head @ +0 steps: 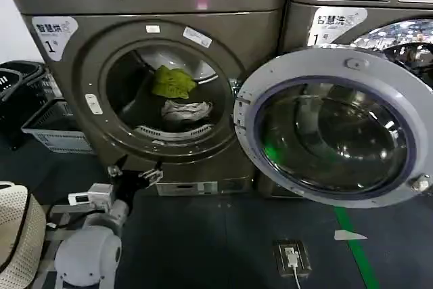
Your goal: Grasp the clothes from the dryer.
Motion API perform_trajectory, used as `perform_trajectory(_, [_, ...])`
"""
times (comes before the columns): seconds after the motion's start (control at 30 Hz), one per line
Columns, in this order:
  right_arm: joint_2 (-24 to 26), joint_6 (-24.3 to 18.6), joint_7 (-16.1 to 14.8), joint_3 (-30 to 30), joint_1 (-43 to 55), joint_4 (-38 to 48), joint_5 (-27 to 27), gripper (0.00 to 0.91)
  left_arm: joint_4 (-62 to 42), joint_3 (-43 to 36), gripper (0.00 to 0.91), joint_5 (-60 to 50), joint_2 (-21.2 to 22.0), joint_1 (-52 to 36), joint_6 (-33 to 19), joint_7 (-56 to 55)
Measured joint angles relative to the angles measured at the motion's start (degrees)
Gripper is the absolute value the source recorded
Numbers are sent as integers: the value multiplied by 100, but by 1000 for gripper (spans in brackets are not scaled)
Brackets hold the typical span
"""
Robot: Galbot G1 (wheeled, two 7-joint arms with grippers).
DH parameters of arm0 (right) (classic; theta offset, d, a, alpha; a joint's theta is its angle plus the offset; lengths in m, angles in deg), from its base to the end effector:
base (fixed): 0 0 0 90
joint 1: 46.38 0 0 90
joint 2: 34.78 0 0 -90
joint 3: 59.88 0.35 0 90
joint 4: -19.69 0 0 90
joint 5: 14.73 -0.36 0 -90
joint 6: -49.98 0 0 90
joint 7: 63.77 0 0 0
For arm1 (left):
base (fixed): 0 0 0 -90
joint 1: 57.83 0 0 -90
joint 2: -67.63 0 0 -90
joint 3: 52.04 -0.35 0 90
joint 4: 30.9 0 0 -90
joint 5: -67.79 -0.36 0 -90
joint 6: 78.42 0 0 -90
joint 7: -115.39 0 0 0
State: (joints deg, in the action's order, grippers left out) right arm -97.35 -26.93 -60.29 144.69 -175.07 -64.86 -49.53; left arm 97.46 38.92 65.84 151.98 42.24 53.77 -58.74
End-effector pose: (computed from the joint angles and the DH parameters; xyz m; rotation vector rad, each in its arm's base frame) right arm -0.2356 -0.4663 -0.0558 2.1701 1.8492 -0.2468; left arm 0.2560 0.0172 -0.1729 -0.1029 -2.8883 -0.1672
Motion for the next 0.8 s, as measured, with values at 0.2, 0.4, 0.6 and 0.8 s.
perform_trajectory(0.2, [-2, -4, 0, 0, -2, 11, 0, 907, 8, -7, 907, -32, 20, 20, 0, 8])
perform_trajectory(0.4, [-21, -4, 2, -1, 2, 9, 0, 907, 8, -28, 907, -67, 32, 29, 0, 20])
perform_trajectory(0.6, [-35, -4, 2, 4, -1, -5, 0, 907, 8, -34, 907, -75, 29, 25, 0, 31])
perform_trajectory(0.8, [-38, 5, 14, -11, 4, -32, -1, 907, -16, -54, 907, -70, 13, 10, 0, 30])
